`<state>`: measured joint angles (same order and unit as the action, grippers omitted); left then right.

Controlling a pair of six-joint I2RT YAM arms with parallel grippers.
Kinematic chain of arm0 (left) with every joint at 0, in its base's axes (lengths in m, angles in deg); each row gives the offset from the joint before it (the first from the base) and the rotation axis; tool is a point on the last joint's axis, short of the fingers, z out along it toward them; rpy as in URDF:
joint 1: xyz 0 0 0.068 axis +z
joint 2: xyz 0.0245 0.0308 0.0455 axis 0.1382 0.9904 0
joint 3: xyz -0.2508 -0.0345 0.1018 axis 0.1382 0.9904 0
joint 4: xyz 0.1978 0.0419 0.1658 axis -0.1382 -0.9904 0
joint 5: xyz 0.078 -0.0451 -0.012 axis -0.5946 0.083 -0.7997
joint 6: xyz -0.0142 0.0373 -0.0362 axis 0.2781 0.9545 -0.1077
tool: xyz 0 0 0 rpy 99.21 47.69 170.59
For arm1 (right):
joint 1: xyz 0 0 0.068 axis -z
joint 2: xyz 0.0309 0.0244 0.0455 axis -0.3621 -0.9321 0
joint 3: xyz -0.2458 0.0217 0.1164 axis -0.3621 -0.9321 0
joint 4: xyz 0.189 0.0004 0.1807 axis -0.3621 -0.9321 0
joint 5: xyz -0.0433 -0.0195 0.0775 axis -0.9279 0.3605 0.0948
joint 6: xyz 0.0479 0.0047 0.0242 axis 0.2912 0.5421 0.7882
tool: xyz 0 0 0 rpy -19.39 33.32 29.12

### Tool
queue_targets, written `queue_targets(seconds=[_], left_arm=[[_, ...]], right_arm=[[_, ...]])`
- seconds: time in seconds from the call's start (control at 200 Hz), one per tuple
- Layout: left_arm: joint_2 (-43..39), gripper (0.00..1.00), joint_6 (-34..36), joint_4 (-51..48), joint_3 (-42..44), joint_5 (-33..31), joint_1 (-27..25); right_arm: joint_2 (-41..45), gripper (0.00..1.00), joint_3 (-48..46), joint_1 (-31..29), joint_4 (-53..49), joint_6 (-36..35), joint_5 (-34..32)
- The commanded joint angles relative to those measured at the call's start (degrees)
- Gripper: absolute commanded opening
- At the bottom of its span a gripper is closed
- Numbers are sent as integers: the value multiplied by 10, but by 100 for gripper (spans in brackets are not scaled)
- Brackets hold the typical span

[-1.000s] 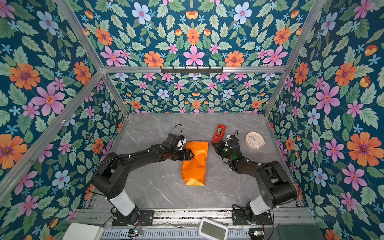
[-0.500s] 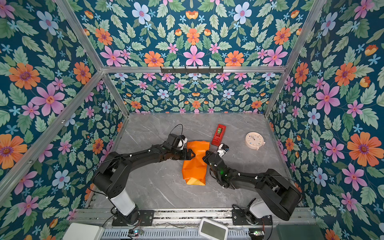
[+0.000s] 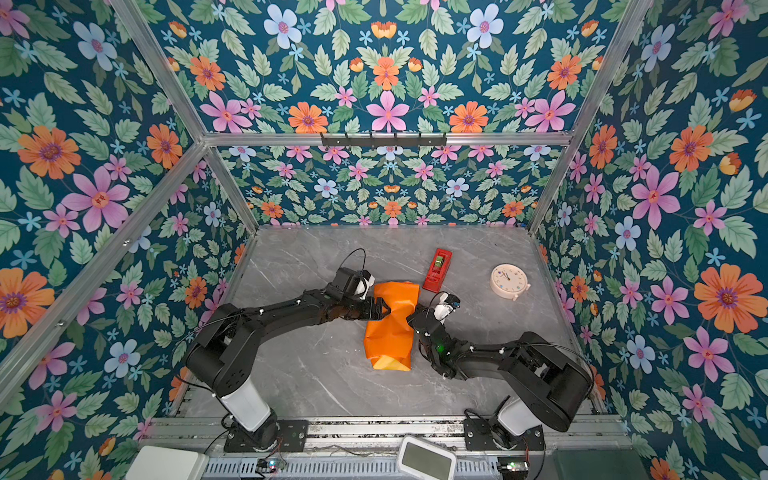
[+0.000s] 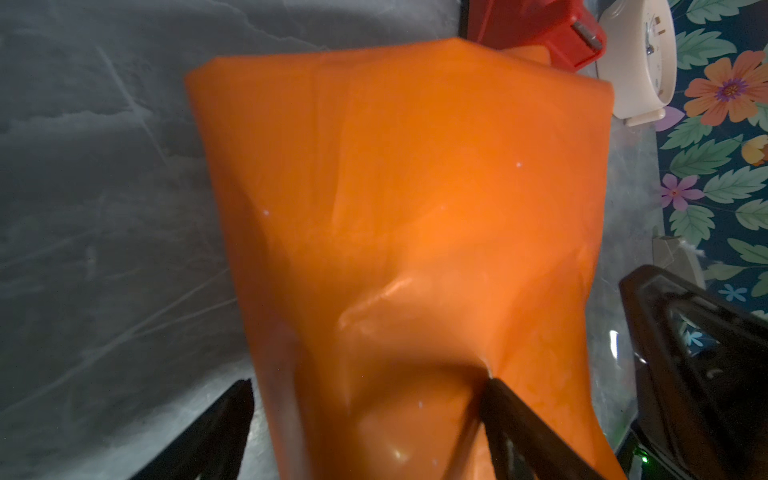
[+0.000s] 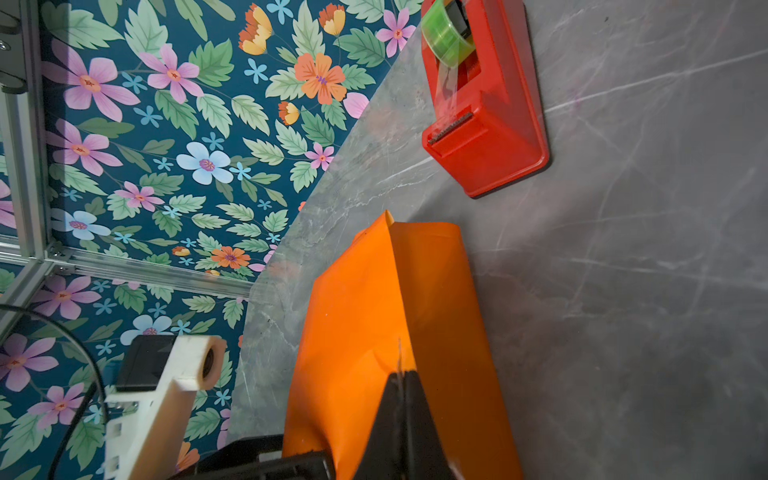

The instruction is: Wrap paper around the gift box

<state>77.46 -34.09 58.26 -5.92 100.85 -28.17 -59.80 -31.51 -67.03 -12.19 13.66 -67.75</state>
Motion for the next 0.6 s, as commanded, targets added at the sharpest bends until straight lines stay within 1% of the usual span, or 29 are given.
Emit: queue_targets(seconds=[0.0, 0.305, 0.595], left_arm=[[20, 87, 25, -156, 11, -112, 0], [19, 87, 27, -156, 12, -113, 0], [20, 87, 28, -156, 11, -113, 0]], right_arm=[[-7, 0, 2, 0, 41, 3, 1], [-17, 0, 0, 0, 51, 6, 10], [57, 0, -5, 2, -12, -16, 0]])
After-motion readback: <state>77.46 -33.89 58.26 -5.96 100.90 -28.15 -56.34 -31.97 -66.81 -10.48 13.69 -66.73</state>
